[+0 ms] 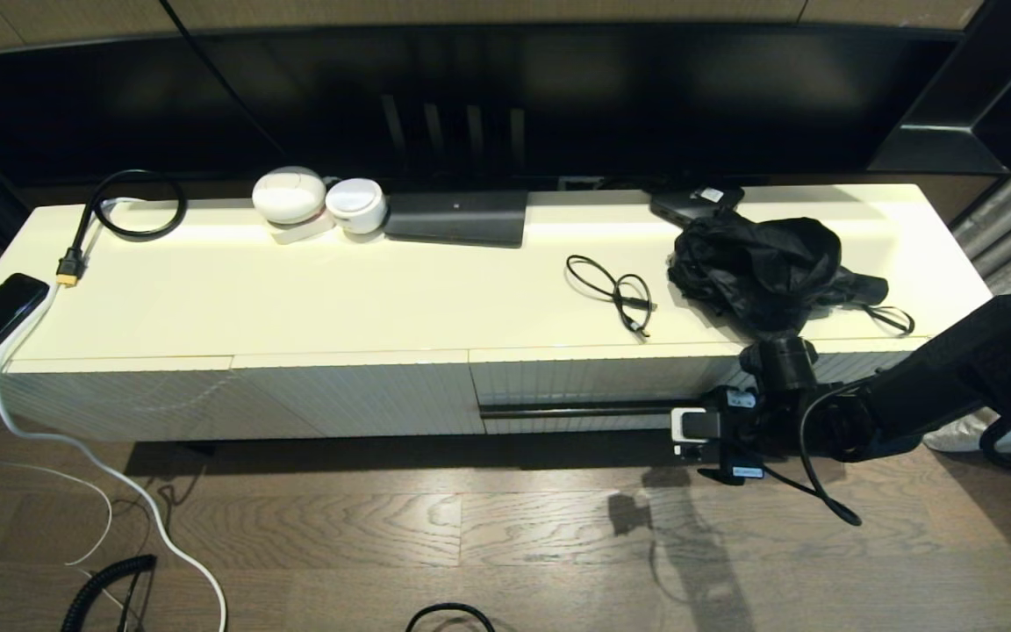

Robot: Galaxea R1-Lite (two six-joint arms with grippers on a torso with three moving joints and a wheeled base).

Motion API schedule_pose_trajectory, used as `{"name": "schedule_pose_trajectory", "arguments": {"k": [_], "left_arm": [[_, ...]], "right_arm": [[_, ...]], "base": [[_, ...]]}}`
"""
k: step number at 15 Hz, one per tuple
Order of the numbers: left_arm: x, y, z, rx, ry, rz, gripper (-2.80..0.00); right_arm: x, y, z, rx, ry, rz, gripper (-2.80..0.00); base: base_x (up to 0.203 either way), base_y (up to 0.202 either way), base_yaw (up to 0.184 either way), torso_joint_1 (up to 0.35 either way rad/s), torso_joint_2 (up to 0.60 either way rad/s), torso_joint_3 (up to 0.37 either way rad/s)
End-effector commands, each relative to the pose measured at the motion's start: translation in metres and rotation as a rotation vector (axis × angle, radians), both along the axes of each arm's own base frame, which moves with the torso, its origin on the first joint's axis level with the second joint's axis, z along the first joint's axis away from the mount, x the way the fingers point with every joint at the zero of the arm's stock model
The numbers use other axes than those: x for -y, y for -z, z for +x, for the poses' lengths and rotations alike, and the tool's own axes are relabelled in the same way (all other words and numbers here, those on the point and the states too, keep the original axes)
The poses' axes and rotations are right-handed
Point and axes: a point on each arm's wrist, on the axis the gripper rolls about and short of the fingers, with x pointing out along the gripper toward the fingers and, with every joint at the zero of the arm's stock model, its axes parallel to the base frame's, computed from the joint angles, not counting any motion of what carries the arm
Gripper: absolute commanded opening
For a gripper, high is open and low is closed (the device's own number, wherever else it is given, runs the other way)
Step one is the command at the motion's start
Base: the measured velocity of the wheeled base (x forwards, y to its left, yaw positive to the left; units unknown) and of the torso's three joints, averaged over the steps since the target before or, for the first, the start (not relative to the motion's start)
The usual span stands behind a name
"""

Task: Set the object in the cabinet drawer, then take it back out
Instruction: Open the drawer

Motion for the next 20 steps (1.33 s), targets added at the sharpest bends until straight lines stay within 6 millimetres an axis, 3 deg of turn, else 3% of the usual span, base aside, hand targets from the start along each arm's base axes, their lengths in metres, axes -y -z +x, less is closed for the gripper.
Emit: {"name": "schedule_pose_trajectory", "arguments": {"k": [1, 5, 20], "left_arm": [[0.0, 0.0, 0.0, 0.0, 0.0, -0.001, -2.8], [0.0, 0.0, 0.0, 0.0, -0.002, -0.001, -2.8], [0.0, 0.0, 0.0, 0.0, -0.001, -0.001, -2.8]], "right_arm": [[-0.001, 0.007, 0.006, -0.001, -0.008, -0.003, 0.0], [-0.002, 0.006, 0.009, 0.008, -0.01, -0.003, 0.0], [-0.004, 0.03, -0.019, -0.113, -0.028, -0.026, 0.0]], "base": [[0.0, 0.0, 0.0, 0.0, 0.0, 0.0], [0.0, 0.0, 0.0, 0.0, 0.0, 0.0], [0.0, 0.0, 0.0, 0.0, 0.0, 0.0]]}}
